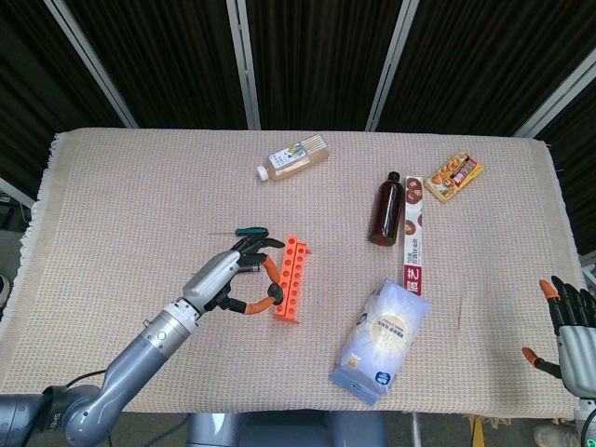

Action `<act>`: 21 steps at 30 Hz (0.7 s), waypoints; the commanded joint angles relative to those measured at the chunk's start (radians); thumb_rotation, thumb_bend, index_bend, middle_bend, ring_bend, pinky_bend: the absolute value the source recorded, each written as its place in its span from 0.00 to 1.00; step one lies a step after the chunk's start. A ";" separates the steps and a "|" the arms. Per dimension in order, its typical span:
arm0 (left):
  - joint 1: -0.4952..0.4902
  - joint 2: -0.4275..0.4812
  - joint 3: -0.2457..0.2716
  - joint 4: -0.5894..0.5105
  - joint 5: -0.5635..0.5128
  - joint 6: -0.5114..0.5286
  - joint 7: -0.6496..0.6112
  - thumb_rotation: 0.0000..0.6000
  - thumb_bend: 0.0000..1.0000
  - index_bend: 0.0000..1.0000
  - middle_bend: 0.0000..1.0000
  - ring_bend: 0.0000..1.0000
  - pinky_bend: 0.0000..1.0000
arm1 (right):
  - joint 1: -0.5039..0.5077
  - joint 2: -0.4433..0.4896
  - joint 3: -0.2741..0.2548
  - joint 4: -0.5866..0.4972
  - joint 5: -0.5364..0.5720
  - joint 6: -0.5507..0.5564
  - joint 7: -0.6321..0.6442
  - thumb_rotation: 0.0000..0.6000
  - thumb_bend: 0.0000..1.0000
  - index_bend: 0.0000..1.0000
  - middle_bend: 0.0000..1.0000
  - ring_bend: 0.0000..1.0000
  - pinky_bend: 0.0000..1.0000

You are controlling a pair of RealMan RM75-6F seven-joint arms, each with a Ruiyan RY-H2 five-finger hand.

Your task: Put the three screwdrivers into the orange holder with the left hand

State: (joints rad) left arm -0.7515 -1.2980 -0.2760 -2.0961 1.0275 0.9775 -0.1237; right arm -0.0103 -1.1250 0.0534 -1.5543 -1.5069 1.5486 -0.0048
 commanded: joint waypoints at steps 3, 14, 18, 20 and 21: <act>-0.001 -0.021 0.010 0.024 -0.008 -0.001 0.001 1.00 0.44 0.71 0.13 0.00 0.00 | 0.001 0.000 0.000 0.000 0.002 -0.002 -0.001 1.00 0.00 0.00 0.00 0.00 0.00; 0.012 -0.089 0.060 0.084 0.040 0.007 0.017 1.00 0.44 0.71 0.13 0.00 0.00 | 0.003 -0.001 0.001 -0.004 0.005 -0.007 -0.007 1.00 0.00 0.00 0.00 0.00 0.00; 0.019 -0.124 0.078 0.119 0.056 0.015 0.021 1.00 0.44 0.71 0.13 0.00 0.00 | 0.001 0.000 0.001 -0.006 0.008 -0.008 -0.010 1.00 0.00 0.00 0.00 0.00 0.00; 0.021 -0.136 0.083 0.130 0.055 0.014 0.022 1.00 0.44 0.71 0.13 0.00 0.00 | 0.002 0.001 0.001 -0.008 0.010 -0.010 -0.012 1.00 0.00 0.00 0.00 0.00 0.00; 0.022 -0.141 0.083 0.136 0.055 0.014 0.024 1.00 0.44 0.71 0.13 0.00 0.00 | 0.002 0.001 0.001 -0.009 0.009 -0.010 -0.012 1.00 0.00 0.00 0.00 0.00 0.00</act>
State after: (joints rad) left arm -0.7314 -1.4339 -0.1956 -1.9650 1.0814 0.9910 -0.1021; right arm -0.0080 -1.1240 0.0544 -1.5629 -1.4975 1.5383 -0.0171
